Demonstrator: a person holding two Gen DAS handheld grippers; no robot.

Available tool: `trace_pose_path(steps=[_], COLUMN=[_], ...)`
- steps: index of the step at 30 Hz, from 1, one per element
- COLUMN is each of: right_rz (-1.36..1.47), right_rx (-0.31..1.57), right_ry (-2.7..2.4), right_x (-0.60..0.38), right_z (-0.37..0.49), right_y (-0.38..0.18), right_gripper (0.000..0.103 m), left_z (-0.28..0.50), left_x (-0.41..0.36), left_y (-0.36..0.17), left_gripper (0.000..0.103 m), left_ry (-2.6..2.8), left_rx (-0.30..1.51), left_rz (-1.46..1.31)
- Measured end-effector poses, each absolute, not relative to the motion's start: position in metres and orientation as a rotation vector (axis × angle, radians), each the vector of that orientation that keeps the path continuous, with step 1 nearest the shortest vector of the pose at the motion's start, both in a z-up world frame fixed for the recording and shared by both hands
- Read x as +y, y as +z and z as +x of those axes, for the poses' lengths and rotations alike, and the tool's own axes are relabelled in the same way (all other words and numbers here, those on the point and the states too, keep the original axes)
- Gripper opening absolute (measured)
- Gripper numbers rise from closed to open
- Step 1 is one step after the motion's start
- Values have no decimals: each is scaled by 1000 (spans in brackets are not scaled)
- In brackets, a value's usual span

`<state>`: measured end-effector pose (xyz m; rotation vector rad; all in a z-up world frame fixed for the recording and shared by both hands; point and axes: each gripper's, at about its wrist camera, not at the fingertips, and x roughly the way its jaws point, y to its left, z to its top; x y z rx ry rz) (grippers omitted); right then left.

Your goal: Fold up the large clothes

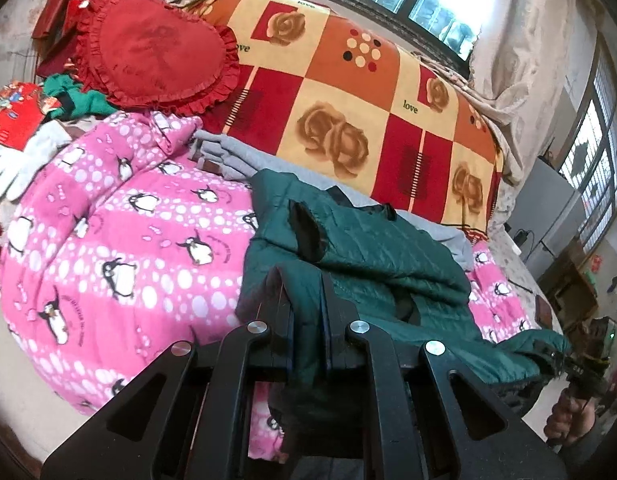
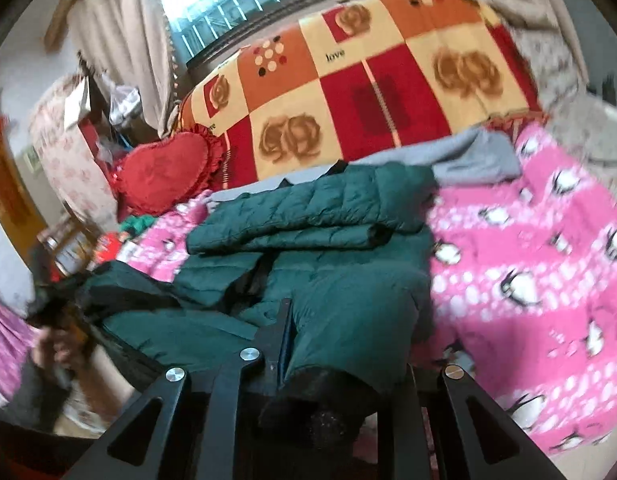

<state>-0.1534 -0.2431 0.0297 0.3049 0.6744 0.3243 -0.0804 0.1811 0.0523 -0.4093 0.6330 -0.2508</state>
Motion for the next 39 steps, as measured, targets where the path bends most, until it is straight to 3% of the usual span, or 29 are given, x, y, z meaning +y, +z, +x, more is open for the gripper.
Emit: trace_pose_path(steps=[6, 18, 31, 39], right_rz=[354, 349, 649, 310], right_rx=[719, 797, 863, 784], right_ry=[367, 449, 476, 350], right_x=[-247, -252, -280, -248], right_z=[-165, -181, -170, -181], right_y=[17, 10, -15, 15], right_gripper=[29, 30, 37, 16], left_z=[-80, -92, -95, -96], left_x=[181, 188, 188, 187], left_y=[46, 33, 25, 25], left_gripper=[9, 9, 9, 9], left_ry=[-263, -263, -253, -253], left_rx=[641, 661, 672, 666], left_rz=[-416, -441, -445, -434])
